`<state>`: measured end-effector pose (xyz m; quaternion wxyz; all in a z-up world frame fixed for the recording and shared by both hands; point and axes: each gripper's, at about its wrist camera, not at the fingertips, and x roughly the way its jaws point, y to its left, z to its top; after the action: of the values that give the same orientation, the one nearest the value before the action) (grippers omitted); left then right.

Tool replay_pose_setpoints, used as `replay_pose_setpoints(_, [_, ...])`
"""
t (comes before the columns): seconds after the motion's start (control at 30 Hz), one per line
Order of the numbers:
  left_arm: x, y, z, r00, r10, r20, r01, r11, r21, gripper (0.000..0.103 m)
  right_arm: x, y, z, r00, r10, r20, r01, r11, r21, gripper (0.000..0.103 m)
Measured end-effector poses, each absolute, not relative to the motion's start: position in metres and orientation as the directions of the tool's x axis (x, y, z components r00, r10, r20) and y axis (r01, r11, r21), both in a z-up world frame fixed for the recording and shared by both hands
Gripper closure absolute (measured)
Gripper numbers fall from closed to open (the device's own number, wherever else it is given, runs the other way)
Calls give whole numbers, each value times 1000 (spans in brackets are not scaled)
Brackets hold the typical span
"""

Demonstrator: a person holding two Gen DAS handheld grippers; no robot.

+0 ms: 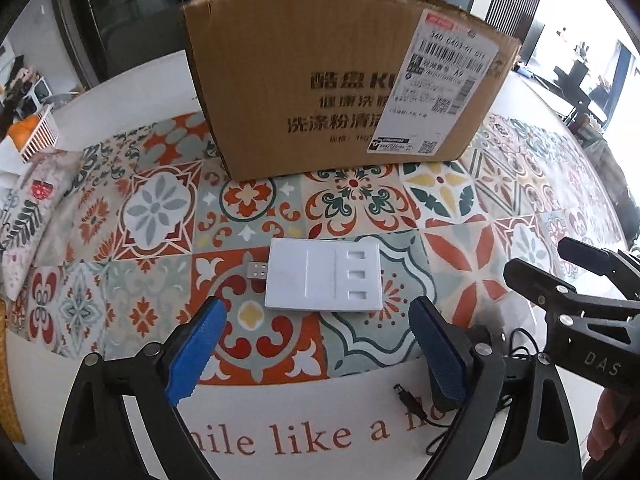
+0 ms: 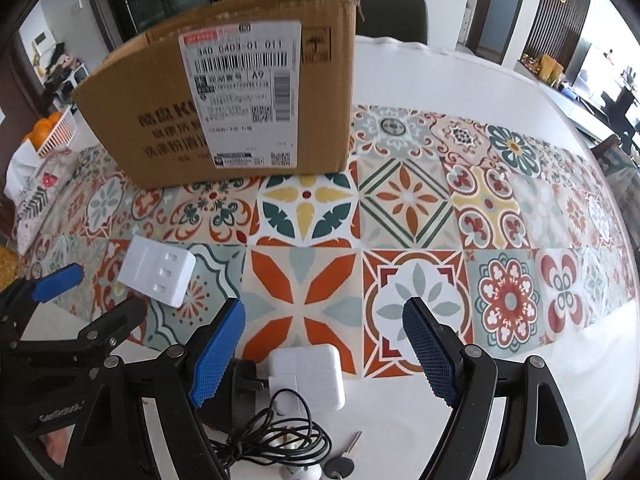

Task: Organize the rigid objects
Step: 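Move both tools back to the table and close the left tool on the white switch plate, then grasp the white power adapter with the right tool while the left tool holds the switch plate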

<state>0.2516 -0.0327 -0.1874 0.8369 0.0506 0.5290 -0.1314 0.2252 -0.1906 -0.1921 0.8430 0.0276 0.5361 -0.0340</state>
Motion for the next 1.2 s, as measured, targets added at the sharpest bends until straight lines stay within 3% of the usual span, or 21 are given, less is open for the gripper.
replay_pose_setpoints(0.63, [282,-49,-236,325,-137,-936,273,961,-46,14,245,-196,-216,373,-48,-927,94,995,-14,22])
replay_pose_setpoints(0.77, [282,-51,-237,338,-126,-933,267,963,-34,16,247,-196,-219,370,-44,-928,92,996,-10,22])
replay_pose_setpoints(0.9, [283,-53,-238,357,-117,-927,271,963,-17,25,248,-198,-221,364,-44,-930,101,995,-8,22])
replay_pose_setpoints(1.2, [273,-44,-222,386,-131,-913,266,964,-25,25,242,-195,-211,389,-28,-921,93,996,9,22])
